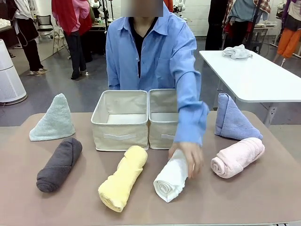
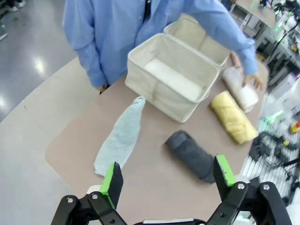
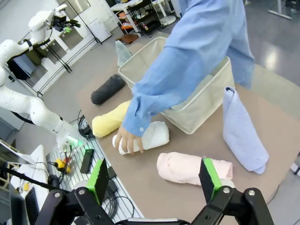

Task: Sort the towels based on their folding style.
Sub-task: Pick up one triangle-folded towel and place it in the left Fabric basket.

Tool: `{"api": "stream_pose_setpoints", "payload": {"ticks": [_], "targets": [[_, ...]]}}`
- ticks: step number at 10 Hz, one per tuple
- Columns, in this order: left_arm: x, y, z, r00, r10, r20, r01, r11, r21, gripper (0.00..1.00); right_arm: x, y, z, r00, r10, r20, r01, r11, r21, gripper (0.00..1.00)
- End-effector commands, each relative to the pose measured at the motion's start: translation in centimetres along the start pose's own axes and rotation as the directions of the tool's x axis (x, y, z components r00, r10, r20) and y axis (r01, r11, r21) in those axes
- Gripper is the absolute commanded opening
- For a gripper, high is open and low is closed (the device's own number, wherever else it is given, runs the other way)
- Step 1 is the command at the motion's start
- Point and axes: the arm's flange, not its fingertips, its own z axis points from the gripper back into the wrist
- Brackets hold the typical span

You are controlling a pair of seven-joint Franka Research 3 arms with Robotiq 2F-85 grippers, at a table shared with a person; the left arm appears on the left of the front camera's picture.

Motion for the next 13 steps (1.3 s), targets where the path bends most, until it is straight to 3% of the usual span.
{"api": "stream_pose_setpoints", "payload": {"ticks": [1,4,6,8,10,11,13], "targets": [[4.6,0.5,-3.9,0.951,-0.072,-0.299,0.118,0.984,0.137,1.0,-0.1,-0.1,-0.1,1.0,0.002,0.004,-0.002,1.0,0.009,1.0],[8.9,-0.8,-11.9,0.784,-0.14,-0.605,0.367,0.89,0.271,1.0,-0.1,-0.1,-0.1,1.0,0.002,0.004,-0.002,1.0,0.009,1.0],[10.3,-1.3,-16.4,0.708,-0.175,-0.684,0.418,0.885,0.206,1.0,-0.1,-0.1,-0.1,1.0,0.002,0.004,-0.002,1.0,0.009,1.0],[10.0,-1.3,-20.6,0.67,-0.246,-0.7,0.489,0.856,0.168,1.0,-0.1,-0.1,-0.1,1.0,0.002,0.004,-0.002,1.0,0.009,1.0],[9.4,-1.8,-21.9,0.678,-0.283,-0.678,0.435,0.898,0.06,1.0,-0.1,-0.1,-0.1,1.0,0.002,0.004,-0.002,1.0,0.009,1.0],[9.9,-1.6,-21.7,0.666,-0.244,-0.705,0.467,0.873,0.139,1.0,-0.1,-0.1,-0.1,1.0,0.002,0.004,-0.002,1.0,0.009,1.0],[9.9,-1.6,-21.7,0.666,-0.244,-0.705,0.467,0.873,0.139,1.0,-0.1,-0.1,-0.1,1.0,0.002,0.004,-0.002,1.0,0.009,1.0]]}}
